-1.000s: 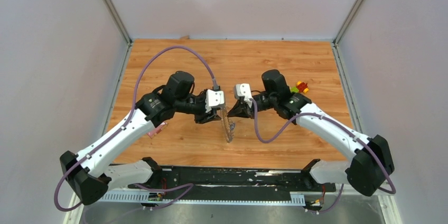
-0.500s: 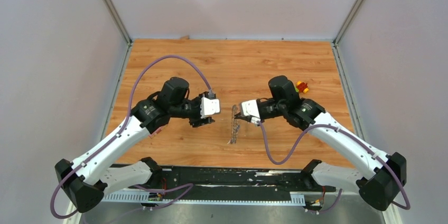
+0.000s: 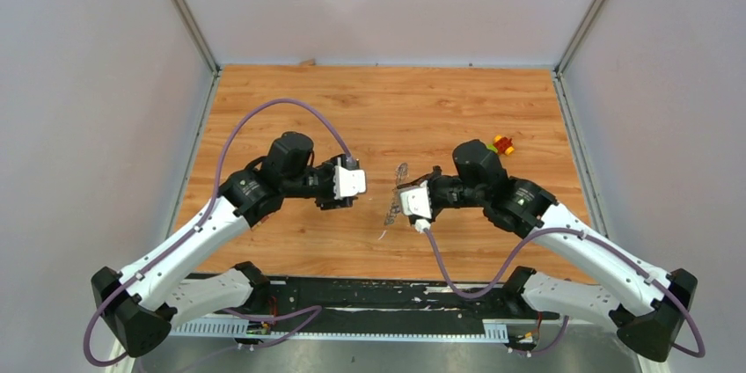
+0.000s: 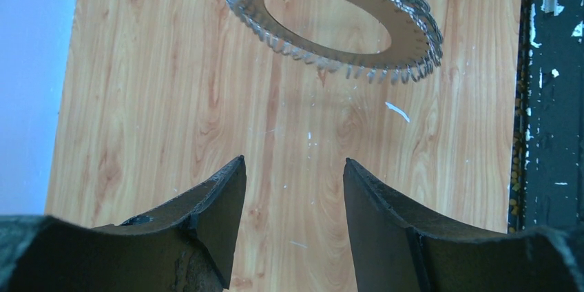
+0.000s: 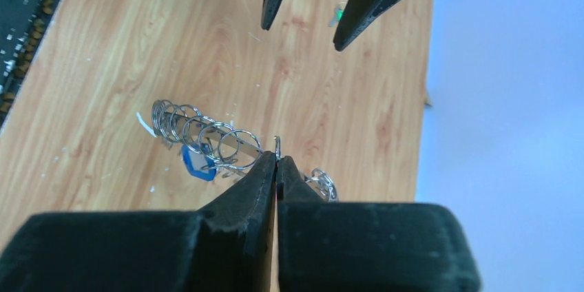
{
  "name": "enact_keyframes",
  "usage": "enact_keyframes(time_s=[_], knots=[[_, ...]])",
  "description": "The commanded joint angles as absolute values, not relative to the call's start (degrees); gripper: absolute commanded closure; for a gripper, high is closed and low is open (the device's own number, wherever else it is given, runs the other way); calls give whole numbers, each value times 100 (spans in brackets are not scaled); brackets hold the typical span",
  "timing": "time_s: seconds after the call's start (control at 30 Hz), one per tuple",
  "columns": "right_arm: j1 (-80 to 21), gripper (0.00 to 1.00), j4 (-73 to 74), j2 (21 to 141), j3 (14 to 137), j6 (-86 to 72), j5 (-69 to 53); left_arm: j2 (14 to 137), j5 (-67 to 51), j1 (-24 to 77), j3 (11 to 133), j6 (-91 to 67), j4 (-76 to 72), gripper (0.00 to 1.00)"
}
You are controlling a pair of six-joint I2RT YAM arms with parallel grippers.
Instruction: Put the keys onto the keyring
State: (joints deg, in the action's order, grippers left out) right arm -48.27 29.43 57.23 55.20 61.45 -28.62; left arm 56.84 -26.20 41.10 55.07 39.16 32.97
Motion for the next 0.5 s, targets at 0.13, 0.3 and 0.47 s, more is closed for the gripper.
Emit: enact_keyframes(time_s=[0.13,0.3,0.47], knots=[[-4992,100,2478,5208,5256,6728,-2453,5818,-2465,4078,5465,4028,2875,39],[-5018,100,2442,5028,5094,6923,-2554,5769,-2230,4071,5348,4008,2714,38],[-5038,100,2405,4910,5020,6979,-2623,5733,-2052,4070,5202,4006,2585,38]])
